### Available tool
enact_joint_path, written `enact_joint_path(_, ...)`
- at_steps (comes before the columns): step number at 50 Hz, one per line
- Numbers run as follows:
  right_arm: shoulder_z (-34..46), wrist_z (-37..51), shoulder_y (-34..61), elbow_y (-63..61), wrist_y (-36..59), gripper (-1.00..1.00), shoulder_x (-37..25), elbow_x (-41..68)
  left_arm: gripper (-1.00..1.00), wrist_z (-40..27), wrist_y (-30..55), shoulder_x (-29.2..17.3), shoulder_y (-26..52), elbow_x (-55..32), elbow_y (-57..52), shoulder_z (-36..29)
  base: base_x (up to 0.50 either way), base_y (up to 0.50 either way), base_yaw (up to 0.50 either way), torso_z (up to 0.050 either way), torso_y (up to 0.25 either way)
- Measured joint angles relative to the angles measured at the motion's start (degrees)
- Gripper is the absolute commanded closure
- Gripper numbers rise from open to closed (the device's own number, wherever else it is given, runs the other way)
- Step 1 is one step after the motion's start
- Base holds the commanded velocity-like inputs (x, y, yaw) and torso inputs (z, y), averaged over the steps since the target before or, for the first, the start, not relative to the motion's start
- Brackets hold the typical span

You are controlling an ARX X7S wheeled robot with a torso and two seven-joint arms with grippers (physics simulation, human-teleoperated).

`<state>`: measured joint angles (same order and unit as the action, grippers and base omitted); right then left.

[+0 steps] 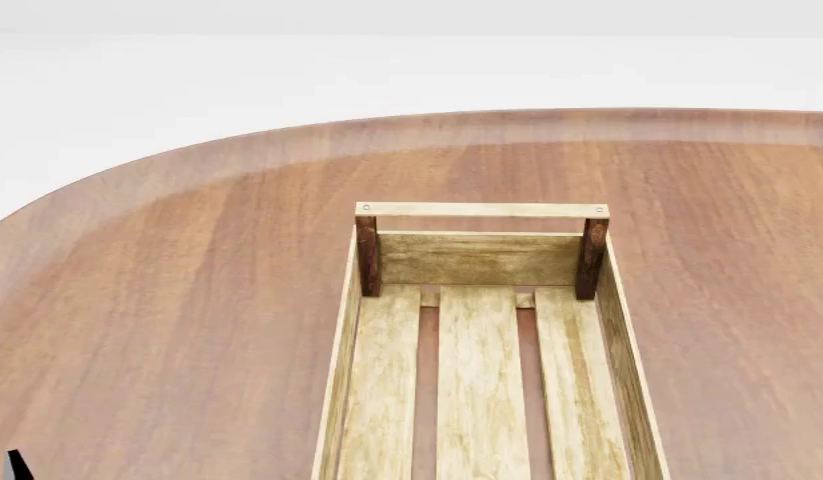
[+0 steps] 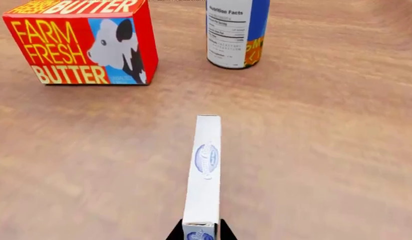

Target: Pick up the cream cheese and put it in the tray.

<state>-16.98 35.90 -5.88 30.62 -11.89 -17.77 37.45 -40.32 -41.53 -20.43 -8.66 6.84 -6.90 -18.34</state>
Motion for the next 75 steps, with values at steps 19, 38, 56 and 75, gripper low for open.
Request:
enact_joint_path(19, 0.4, -0.4, -1.6, -2.9, -0.3, 1.0, 0.2, 1.7, -1.0, -0.2, 0.5, -0.1, 0.2, 0.0, 0.0, -0.3, 0.0, 0.0, 0.0, 0.0, 0.0)
enact_joint_path(38, 2.0, 4.1, -8.1, -19.0, 1.8, 1.0, -0.4, 1.0, -1.0, -0.5, 0.5, -0.4, 0.1, -0.1, -0.2, -0.4, 0.0, 0.0, 0.0, 0.0, 0.001)
enact_joint_path(56, 3.3, 10.0, -13.1, -35.5, 5.3, 1.0, -2.7, -2.0, -1.0, -0.9, 0.4, -0.6, 0.1, -0.1, -0.2, -0.5, 0.0, 0.0, 0.0, 0.0, 0.0)
enact_joint_path(75, 5.5, 15.3, -14.3, -49.2, 13.0, 1.0, -7.6, -6.1, -1.0, -1.2, 0.4, -0.8, 0.2, -0.1, -0.2, -0.6, 0.0, 0.0, 0.0, 0.0, 0.001)
